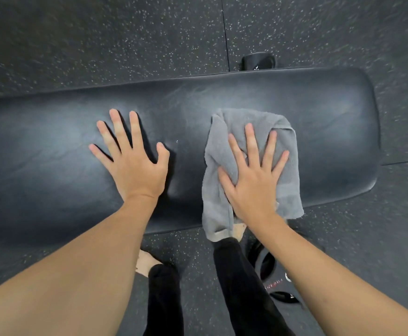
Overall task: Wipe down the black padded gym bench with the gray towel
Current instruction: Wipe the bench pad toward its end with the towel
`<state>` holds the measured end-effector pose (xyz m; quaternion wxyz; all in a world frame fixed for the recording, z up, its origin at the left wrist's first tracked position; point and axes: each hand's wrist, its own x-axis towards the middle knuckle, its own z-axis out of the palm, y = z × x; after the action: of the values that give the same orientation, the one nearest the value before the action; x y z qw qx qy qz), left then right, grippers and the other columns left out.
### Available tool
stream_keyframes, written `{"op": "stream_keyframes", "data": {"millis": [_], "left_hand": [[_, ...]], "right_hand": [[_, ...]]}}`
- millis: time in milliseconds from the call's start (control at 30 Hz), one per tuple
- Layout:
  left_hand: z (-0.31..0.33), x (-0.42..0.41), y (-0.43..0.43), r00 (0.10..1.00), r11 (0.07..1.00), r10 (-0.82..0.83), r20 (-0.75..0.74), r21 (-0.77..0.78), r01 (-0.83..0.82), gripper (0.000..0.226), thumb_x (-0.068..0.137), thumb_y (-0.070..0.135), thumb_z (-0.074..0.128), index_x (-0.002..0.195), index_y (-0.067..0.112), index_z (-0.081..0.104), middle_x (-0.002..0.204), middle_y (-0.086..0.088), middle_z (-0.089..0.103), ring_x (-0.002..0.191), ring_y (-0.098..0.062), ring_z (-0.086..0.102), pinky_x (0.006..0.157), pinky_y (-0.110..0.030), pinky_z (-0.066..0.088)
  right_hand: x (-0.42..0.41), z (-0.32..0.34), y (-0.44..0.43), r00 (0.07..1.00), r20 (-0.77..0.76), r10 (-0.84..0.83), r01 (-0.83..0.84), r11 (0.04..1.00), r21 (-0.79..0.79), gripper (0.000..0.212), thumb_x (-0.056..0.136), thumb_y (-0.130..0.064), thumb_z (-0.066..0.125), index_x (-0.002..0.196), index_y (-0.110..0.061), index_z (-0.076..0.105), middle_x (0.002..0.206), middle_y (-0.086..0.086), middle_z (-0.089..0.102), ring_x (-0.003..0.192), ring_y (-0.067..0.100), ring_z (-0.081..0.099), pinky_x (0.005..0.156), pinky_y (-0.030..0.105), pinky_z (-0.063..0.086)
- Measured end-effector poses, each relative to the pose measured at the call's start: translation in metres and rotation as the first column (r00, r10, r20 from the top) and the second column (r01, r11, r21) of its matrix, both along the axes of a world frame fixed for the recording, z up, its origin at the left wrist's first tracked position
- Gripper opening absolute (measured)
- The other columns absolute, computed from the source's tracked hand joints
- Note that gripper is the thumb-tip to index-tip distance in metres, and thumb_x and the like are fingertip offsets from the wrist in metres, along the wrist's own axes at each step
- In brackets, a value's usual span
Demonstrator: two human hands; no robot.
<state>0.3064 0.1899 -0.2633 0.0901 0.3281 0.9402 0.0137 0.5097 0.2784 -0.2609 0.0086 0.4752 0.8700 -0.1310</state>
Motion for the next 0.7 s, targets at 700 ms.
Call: {"op": "stream_keyframes", "data": {"millis": [700], "left_hand": [[-0.002,0.0,0.001,0.999,0.998,0.014,-0.038,0.063,-0.011,0.071,0.096,0.043,0.034,0.162,0.025,0.015,0.172,-0.008,0.006,0.158,-0.038,0.003,0.123,-0.068,0.004]], "right_hand": [[0.007,0.002,0.122,0.998,-0.022,-0.061,0.06,0.998,-0.02,0.065,0.102,-0.055,0.034,0.161,-0.029,0.026,0.172,-0.003,0.014,0.159,0.038,0.003,0.125,0.063,0.003]]}}
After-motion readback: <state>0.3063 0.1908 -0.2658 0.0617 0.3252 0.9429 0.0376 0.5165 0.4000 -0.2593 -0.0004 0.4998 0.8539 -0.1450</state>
